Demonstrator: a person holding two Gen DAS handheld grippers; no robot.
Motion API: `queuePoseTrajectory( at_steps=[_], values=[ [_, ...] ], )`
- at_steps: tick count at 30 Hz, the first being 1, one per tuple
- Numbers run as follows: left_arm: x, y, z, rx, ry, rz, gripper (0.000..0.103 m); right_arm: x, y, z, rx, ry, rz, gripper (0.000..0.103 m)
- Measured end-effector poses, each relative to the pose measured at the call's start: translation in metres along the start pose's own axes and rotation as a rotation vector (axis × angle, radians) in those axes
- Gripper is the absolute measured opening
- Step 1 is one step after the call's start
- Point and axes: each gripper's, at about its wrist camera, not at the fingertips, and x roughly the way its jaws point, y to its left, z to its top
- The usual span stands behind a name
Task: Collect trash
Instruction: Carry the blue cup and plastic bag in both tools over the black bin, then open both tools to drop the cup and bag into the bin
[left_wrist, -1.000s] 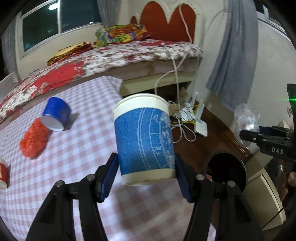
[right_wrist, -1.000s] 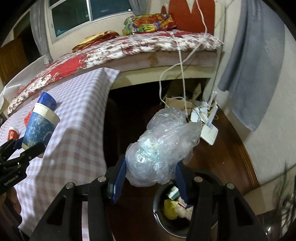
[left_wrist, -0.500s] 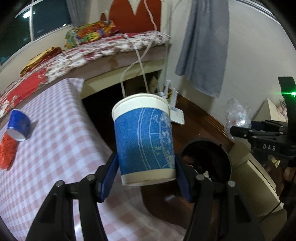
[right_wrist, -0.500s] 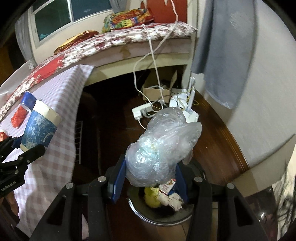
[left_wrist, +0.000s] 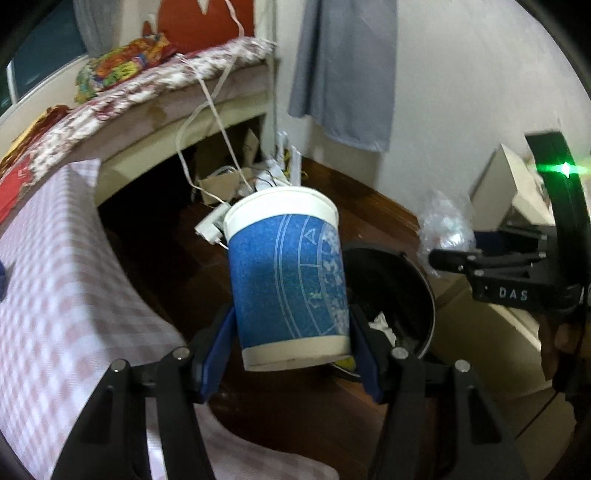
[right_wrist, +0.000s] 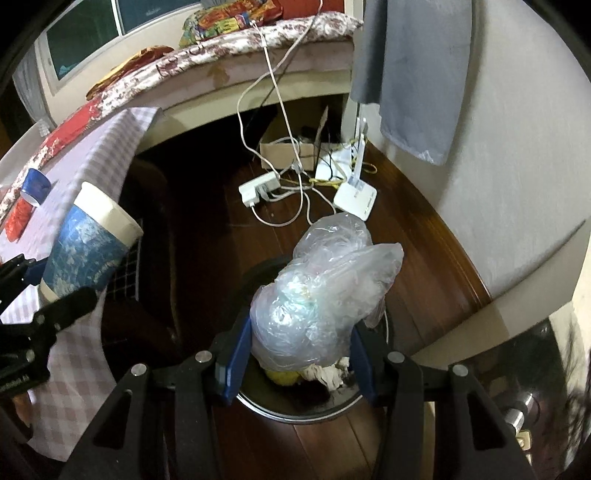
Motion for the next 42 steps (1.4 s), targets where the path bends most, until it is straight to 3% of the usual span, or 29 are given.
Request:
queuePoseTrajectory(
  at_steps=[9, 25, 28, 29, 30, 32, 39, 42],
  values=[
    [0.030, -0.022, -0.006, 0.062, 0.086, -0.065, 0.061, 0.025, -0.008, -0.022, -0.060, 0.053, 0.002, 0.052],
    [0.095, -0.047, -0.009, 0.038, 0.263, -0.155, 0.061, 0.084, -0.018, -0.052, -0.146, 0.154, 0.029, 0.052],
    [0.108, -0.050, -0.008, 0.013, 0.305, -0.200, 0.062, 0.096, -0.015, -0.057, -0.191, 0.188, 0.047, 0.053],
    [0.114, -0.049, -0.008, -0.004, 0.315, -0.206, 0.064, 0.104, -0.013, -0.060, -0.222, 0.209, 0.050, 0.055],
    [0.121, -0.047, -0.010, -0.018, 0.337, -0.195, 0.074, 0.109, -0.013, -0.062, -0.237, 0.217, 0.040, 0.069],
    [0.125, -0.044, -0.012, -0.028, 0.342, -0.162, 0.076, 0.119, -0.011, -0.070, -0.300, 0.223, -0.037, 0.088],
    [0.096, -0.033, -0.018, -0.087, 0.262, -0.083, 0.098, 0.105, -0.027, -0.071, -0.186, 0.208, -0.057, 0.088],
    [0.086, -0.033, -0.016, -0.080, 0.227, -0.053, 0.099, 0.095, -0.032, -0.068, -0.116, 0.191, -0.054, 0.089]
  ],
)
